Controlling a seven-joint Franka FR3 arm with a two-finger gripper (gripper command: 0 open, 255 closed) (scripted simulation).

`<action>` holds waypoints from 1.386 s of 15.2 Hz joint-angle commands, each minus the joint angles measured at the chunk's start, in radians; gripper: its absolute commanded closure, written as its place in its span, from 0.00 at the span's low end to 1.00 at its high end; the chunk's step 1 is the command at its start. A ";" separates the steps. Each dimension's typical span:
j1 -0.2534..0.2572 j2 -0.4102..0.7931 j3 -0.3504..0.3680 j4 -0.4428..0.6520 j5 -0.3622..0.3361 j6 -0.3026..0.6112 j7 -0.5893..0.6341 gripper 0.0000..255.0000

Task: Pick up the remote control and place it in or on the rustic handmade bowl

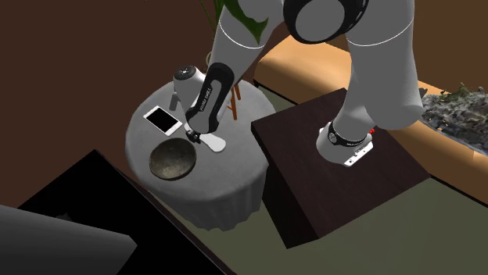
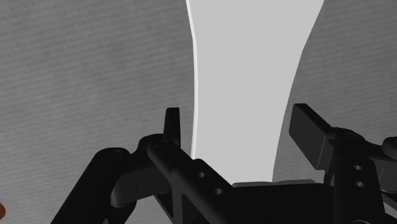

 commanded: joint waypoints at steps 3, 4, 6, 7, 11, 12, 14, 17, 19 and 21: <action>0.012 -0.047 -0.015 -0.013 -0.014 -0.034 0.011 1.00; 0.015 -0.060 -0.020 -0.017 -0.018 -0.043 0.014 1.00; 0.022 -0.086 -0.028 -0.024 -0.026 -0.063 0.021 1.00; 0.025 -0.099 -0.032 -0.027 -0.031 -0.073 0.024 1.00; 0.037 -0.150 -0.048 -0.036 -0.050 -0.114 0.039 1.00; 0.040 -0.163 -0.052 -0.038 -0.055 -0.124 0.042 1.00; 0.045 -0.188 -0.059 -0.041 -0.065 -0.146 0.050 1.00; 0.052 -0.224 -0.069 -0.044 -0.080 -0.178 0.061 1.00; 0.057 -0.248 -0.075 -0.045 -0.091 -0.200 0.069 1.00; 0.060 -0.271 -0.081 -0.045 -0.101 -0.223 0.077 1.00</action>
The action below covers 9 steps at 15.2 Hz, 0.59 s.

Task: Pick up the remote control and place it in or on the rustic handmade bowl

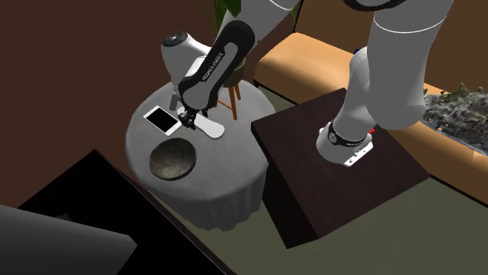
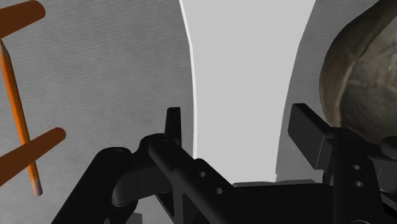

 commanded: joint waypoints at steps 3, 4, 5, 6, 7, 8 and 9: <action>0.007 -0.047 -0.011 0.004 -0.022 -0.050 0.015 1.00; 0.008 -0.058 -0.013 0.005 -0.027 -0.062 0.019 1.00; 0.010 -0.069 -0.015 0.006 -0.032 -0.074 0.022 1.00; 0.011 -0.080 -0.017 0.008 -0.036 -0.086 0.026 1.00; 0.012 -0.091 -0.019 0.010 -0.041 -0.097 0.029 1.00; 0.013 -0.101 -0.021 0.012 -0.046 -0.109 0.033 1.00; 0.014 -0.111 -0.022 0.014 -0.050 -0.122 0.036 1.00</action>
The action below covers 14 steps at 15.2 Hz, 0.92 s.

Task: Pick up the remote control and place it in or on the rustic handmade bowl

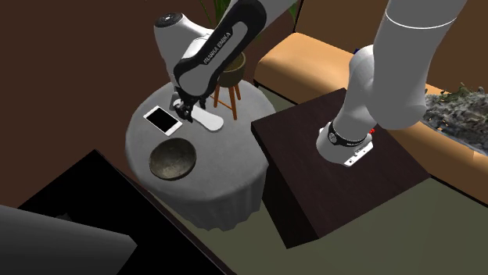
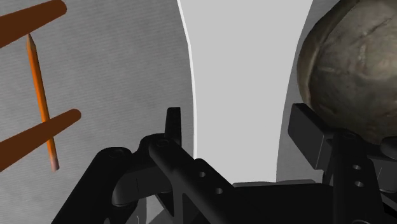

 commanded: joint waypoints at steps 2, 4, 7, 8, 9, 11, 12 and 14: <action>0.002 -0.026 -0.004 0.006 -0.011 -0.030 0.008 1.00; 0.027 -0.001 0.014 0.046 -0.010 -0.045 0.051 1.00; 0.062 0.041 0.038 0.115 -0.008 -0.070 0.113 1.00; 0.074 0.057 0.046 0.140 -0.008 -0.079 0.133 1.00; 0.086 0.073 0.053 0.167 -0.008 -0.089 0.153 1.00; 0.108 0.107 0.066 0.223 -0.007 -0.110 0.191 1.00; 0.119 0.126 0.072 0.253 -0.008 -0.122 0.209 1.00; 0.143 0.171 0.086 0.328 -0.008 -0.150 0.251 1.00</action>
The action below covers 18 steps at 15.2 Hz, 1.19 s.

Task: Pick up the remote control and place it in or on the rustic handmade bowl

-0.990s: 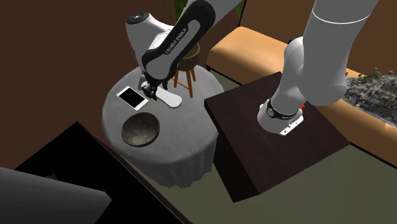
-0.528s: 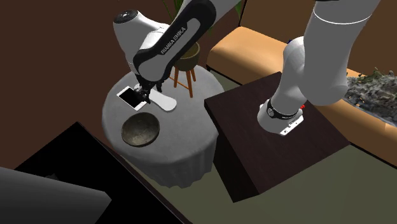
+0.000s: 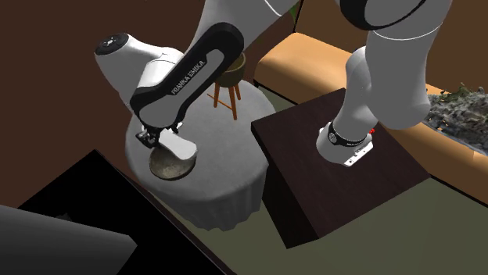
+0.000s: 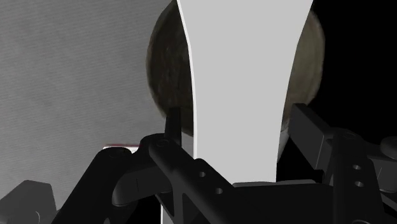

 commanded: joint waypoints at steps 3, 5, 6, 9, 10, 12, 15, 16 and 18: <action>0.013 0.044 0.010 0.025 0.005 0.019 0.021 1.00; 0.012 0.061 0.012 0.021 0.009 0.040 0.018 1.00; 0.011 0.069 0.013 0.020 0.011 0.050 0.017 1.00; 0.008 0.097 0.017 0.016 0.017 0.081 0.012 1.00; 0.008 0.106 0.018 0.015 0.019 0.091 0.011 1.00; 0.006 0.125 0.021 0.014 0.024 0.111 0.008 1.00; 0.003 0.153 0.025 0.014 0.030 0.139 0.003 1.00; 0.003 0.153 0.025 0.014 0.030 0.139 0.003 1.00; 0.003 0.153 0.025 0.014 0.030 0.139 0.003 1.00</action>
